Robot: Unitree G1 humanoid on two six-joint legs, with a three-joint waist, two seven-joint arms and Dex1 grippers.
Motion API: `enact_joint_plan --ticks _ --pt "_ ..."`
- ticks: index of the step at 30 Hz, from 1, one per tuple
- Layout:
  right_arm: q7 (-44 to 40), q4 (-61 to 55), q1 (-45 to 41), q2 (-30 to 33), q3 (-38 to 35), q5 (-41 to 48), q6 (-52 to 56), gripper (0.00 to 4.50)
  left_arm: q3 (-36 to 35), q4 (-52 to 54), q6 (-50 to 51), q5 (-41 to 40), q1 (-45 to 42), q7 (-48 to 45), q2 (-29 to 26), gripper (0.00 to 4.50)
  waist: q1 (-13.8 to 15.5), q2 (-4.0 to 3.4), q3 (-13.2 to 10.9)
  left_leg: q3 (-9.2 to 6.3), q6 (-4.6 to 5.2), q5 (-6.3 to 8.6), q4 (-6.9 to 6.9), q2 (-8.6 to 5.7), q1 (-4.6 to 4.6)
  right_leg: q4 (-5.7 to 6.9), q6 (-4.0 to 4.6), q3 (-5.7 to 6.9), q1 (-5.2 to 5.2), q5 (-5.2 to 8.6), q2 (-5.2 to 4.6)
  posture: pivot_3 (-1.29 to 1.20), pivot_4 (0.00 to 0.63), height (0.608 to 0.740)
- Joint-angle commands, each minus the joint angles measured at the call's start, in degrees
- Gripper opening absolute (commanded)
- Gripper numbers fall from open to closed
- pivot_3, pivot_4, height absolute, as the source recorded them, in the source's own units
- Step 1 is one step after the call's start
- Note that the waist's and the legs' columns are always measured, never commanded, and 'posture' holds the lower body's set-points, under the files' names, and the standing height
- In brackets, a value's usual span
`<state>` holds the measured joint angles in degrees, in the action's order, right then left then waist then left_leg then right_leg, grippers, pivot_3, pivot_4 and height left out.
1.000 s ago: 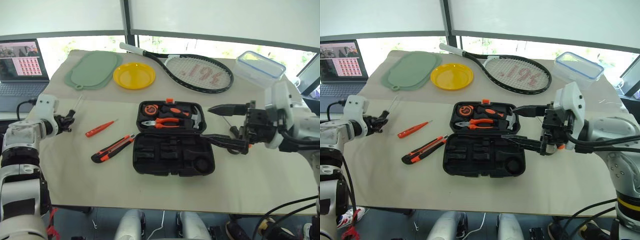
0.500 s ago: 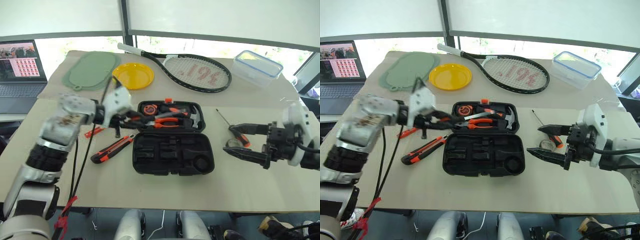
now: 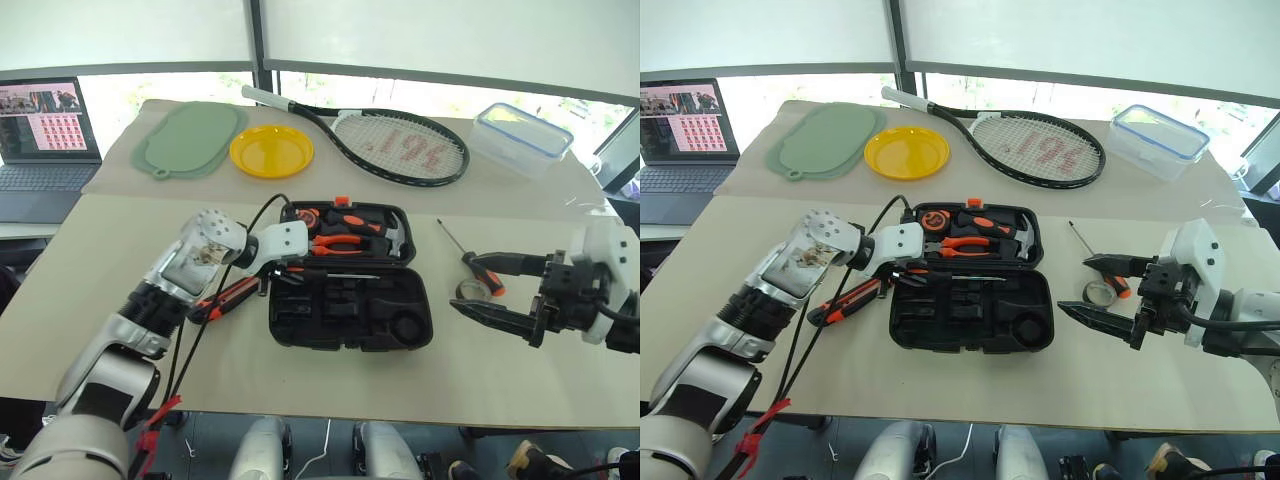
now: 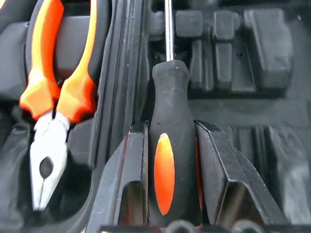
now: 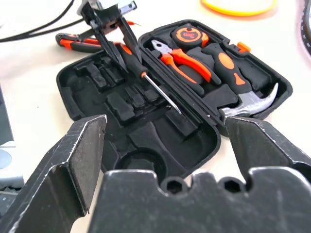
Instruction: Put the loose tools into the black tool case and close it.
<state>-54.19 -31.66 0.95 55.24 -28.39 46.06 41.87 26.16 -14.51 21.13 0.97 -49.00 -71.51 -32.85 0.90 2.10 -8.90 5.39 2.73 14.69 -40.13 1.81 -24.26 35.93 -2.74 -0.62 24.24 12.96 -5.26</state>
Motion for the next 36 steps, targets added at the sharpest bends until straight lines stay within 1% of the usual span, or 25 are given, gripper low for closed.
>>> enact_joint_plan --ticks 1,6,8,9,15,22,23,24,25,29,32,33,34,36 --pt "1.3 -1.4 0.0 -0.1 -2.8 1.2 -0.1 4.5 -0.1 -1.1 -2.1 1.8 -1.9 0.4 0.4 0.94 0.0 0.0 0.0 0.0 0.0 0.0 0.0 0.0 0.01 0.01 0.0 0.0 0.0 0.0 0.0 0.0 0.15 0.738" --pt "2.7 -2.0 0.3 -0.6 -2.6 1.4 -0.4 4.5 0.0 -2.3 -2.9 2.4 -2.0 -1.2 1.2 0.94 0.0 0.0 0.0 -0.02 0.0 0.0 -0.03 0.0 0.0 0.02 0.0 0.0 -0.02 0.0 -0.01 0.0 0.15 0.738" --pt "3.1 -2.4 0.6 -0.9 -2.4 1.2 -0.5 4.5 -0.1 -2.3 -3.1 2.3 -1.9 -1.8 1.3 1.95 0.0 0.0 0.0 -0.02 0.01 0.0 -0.04 0.0 0.0 0.03 0.0 0.0 -0.01 0.0 -0.01 0.0 0.15 0.738" --pt "3.2 -2.6 0.9 -1.0 -2.3 1.2 -0.6 4.5 -0.3 -2.2 -2.9 2.2 -1.9 -2.0 1.4 2.14 0.0 0.0 0.0 -0.03 0.01 0.0 -0.04 0.0 0.01 0.03 0.0 0.0 -0.02 0.0 0.0 0.0 0.15 0.738" --pt "3.3 -3.8 2.0 -1.2 -2.0 2.0 -0.1 4.5 -2.9 -1.0 -0.2 0.4 -2.6 -2.0 2.2 4.21 0.3 0.0 0.0 -0.07 0.02 0.01 -0.14 0.0 0.0 0.08 -0.02 0.01 -0.05 -0.01 -0.01 0.0 0.15 0.738" --pt "4.2 -3.3 1.3 -1.5 0.1 1.7 -0.4 4.5 -4.4 0.0 -0.5 -0.6 -2.4 -3.0 1.7 4.21 0.2 -0.01 0.0 -0.13 0.04 0.01 -0.2 0.0 -0.03 0.1 -0.03 0.01 -0.04 -0.02 0.01 0.0 0.15 0.738" --pt "4.3 -3.3 1.2 -1.4 0.4 1.8 -0.4 4.5 -4.6 -0.1 -0.7 -0.7 -2.6 -3.0 1.9 3.69 0.2 -0.01 0.0 -0.12 0.04 0.01 -0.2 0.0 -0.03 0.11 -0.03 0.01 -0.04 -0.02 0.01 0.0 0.15 0.738" --pt "4.3 -3.2 1.0 -1.3 0.5 1.9 -0.3 4.5 -4.5 0.1 -0.7 -1.0 -2.6 -3.4 2.0 3.48 0.2 -0.01 0.0 -0.12 0.04 0.01 -0.2 0.0 -0.03 0.11 -0.03 0.01 -0.04 -0.02 0.01 0.0 0.15 0.738" --pt "4.3 -3.2 0.8 -1.3 0.6 1.9 -0.3 4.5 -4.3 0.3 -0.7 -1.2 -2.6 -3.6 2.2 3.15 0.2 -0.01 0.0 -0.12 0.04 0.01 -0.2 0.01 -0.03 0.11 -0.03 0.01 -0.05 -0.02 0.01 0.0 0.15 0.738" --pt "4.4 -3.0 0.4 -1.2 1.1 1.7 -0.4 4.5 -3.7 -0.9 -1.6 -0.5 -2.8 -2.3 3.4 1.71 0.2 0.0 0.0 -0.13 0.04 0.01 -0.2 0.0 -0.03 0.1 -0.03 0.01 -0.06 -0.02 0.0 0.0 0.15 0.738" --pt "4.5 -3.0 0.2 -1.1 1.4 1.6 -0.4 4.5 -3.7 -2.4 -2.1 0.0 -3.2 -1.6 4.1 0.54 0.2 -0.01 0.0 -0.13 0.04 0.01 -0.2 0.0 -0.03 0.1 -0.03 0.01 -0.05 -0.02 0.0 0.0 0.15 0.738" --pt "4.5 -3.0 0.3 -1.1 1.5 1.6 -0.4 4.5 -3.4 -3.0 -2.7 0.5 -3.2 -1.5 4.1 0.24 0.1 -0.01 0.0 -0.13 0.04 0.01 -0.21 0.0 -0.03 0.1 -0.03 0.01 -0.05 -0.02 0.01 0.0 0.15 0.738" --pt "4.5 -3.1 0.3 -1.1 1.6 1.6 -0.4 4.5 -3.1 -3.4 -3.3 0.8 -3.2 -1.5 4.1 0.04 0.1 -0.01 0.0 -0.13 0.04 0.01 -0.2 0.0 -0.03 0.1 -0.03 0.01 -0.05 -0.02 0.01 0.0 0.15 0.738" --pt "4.6 -3.1 0.3 -1.2 1.6 1.7 -0.4 4.5 -2.7 -4.0 -4.0 1.5 -3.0 -1.5 4.1 0.04 -0.1 -0.01 0.0 -0.13 0.04 0.01 -0.2 0.0 -0.03 0.1 -0.03 0.01 -0.04 -0.02 0.02 0.0 0.15 0.738"
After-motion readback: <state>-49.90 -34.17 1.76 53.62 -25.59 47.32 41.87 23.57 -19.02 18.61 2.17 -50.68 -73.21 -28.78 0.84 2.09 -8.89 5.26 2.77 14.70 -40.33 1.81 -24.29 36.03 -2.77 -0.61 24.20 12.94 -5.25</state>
